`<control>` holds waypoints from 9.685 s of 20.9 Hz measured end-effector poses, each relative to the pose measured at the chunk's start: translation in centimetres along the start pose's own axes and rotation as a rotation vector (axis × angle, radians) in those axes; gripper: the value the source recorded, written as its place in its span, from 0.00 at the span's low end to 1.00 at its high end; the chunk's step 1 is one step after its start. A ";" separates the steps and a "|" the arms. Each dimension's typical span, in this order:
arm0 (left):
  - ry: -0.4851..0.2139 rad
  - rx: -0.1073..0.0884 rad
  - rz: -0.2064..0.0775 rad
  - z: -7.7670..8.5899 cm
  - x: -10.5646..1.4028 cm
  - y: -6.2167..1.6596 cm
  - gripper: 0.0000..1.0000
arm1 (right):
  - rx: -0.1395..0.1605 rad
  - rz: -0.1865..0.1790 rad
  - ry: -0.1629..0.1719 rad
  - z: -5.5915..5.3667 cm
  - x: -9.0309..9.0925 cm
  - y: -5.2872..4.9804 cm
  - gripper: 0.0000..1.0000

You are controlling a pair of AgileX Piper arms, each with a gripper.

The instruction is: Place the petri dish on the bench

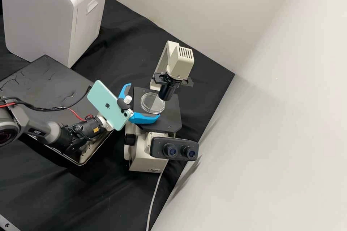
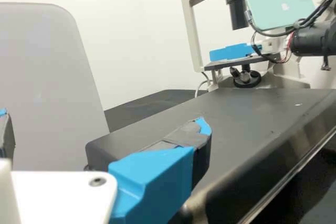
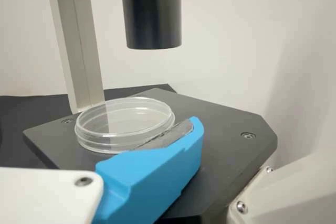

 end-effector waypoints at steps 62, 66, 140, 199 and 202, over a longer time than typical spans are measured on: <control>-0.013 0.000 -0.022 0.3 0.1 -0.39 1.00 | -0.040 0.018 -0.100 1.0 4.9 -0.1 1.00; -0.011 0.000 -0.022 0.2 0.1 -0.38 1.00 | -0.040 0.014 -0.096 0.9 5.1 -0.3 1.00; 0.022 0.001 -0.020 -0.3 0.1 -0.36 1.00 | 0.056 0.004 -0.025 -0.8 0.1 0.9 0.00; 0.023 0.001 -0.020 -0.4 0.1 -0.35 1.00 | 0.033 -0.206 0.117 -5.3 -5.5 -7.4 0.00; 0.019 0.001 -0.020 -0.3 0.1 -0.36 1.00 | 0.031 -0.216 0.104 -4.9 -5.3 -8.0 0.00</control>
